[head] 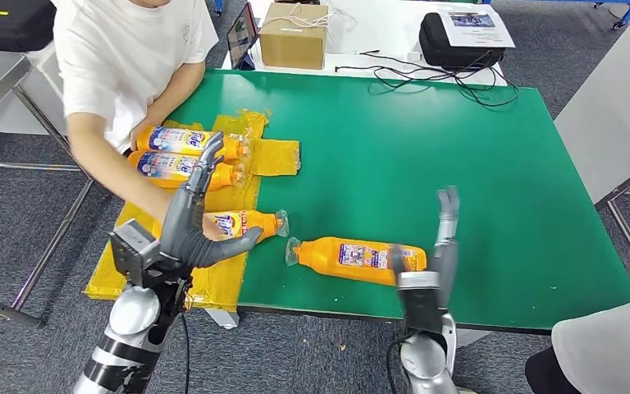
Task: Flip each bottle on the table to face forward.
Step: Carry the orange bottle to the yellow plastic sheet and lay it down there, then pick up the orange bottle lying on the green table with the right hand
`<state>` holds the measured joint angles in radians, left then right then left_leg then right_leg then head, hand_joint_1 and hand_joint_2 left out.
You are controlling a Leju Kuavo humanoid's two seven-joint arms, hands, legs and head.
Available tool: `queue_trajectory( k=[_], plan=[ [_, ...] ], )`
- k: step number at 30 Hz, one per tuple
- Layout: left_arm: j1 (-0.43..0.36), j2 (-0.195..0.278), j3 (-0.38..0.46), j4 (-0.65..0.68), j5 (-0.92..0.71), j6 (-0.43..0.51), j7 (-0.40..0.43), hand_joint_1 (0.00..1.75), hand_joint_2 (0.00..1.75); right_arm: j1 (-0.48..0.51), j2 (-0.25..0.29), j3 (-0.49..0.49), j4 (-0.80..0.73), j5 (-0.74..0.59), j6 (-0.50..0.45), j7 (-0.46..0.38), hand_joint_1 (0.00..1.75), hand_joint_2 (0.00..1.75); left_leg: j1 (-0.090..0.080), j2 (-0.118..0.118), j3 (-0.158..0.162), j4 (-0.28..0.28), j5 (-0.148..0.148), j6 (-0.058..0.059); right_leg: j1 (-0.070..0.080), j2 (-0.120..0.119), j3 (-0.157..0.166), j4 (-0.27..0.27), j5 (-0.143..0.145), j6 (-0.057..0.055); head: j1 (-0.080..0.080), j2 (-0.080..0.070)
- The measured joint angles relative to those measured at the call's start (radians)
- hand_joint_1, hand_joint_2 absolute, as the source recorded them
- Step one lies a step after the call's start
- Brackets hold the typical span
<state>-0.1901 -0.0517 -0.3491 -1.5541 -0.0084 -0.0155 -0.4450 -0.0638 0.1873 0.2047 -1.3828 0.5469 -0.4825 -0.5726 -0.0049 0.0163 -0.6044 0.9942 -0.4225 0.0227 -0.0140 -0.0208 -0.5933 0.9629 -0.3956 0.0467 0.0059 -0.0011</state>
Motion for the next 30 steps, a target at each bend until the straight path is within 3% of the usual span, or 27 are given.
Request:
queue_trajectory(
  k=[4, 11, 20, 30],
  plan=[
    [0.021, -0.004, 0.012, -0.038, 0.019, -0.005, -0.003, 0.00, 1.75, -0.054, -0.068, 0.037, 0.158, 0.264, -0.059, 0.107, 0.00, 1.75, 0.000, -0.001, 0.000, 0.000, 0.000, 0.000, 0.000, -0.001, 0.000, 0.000, 0.000, 0.000, 0.000, 0.000],
    [0.042, -0.009, 0.017, -0.058, 0.031, -0.010, -0.003, 0.00, 1.75, -0.112, -0.123, 0.057, 0.303, 0.327, -0.076, 0.140, 0.00, 1.75, 0.000, -0.001, 0.000, 0.000, 0.000, 0.000, 0.000, -0.001, 0.001, 0.000, 0.000, 0.000, 0.000, 0.000],
    [0.050, -0.029, 0.031, -0.056, 0.047, 0.007, 0.033, 0.00, 1.75, -0.203, -0.162, 0.096, 0.442, 0.533, -0.083, 0.291, 0.00, 1.75, 0.000, -0.001, 0.000, 0.000, 0.000, 0.000, 0.000, -0.001, 0.000, 0.000, 0.000, 0.000, 0.000, 0.000],
    [0.065, -0.041, 0.033, -0.048, -0.025, 0.085, 0.126, 0.00, 1.75, -0.239, -0.182, 0.148, 0.505, 0.587, 0.115, 0.428, 0.00, 1.75, 0.000, -0.001, 0.000, 0.000, 0.000, 0.000, 0.000, -0.001, 0.000, 0.000, 0.000, 0.000, 0.000, 0.000]
  ],
)
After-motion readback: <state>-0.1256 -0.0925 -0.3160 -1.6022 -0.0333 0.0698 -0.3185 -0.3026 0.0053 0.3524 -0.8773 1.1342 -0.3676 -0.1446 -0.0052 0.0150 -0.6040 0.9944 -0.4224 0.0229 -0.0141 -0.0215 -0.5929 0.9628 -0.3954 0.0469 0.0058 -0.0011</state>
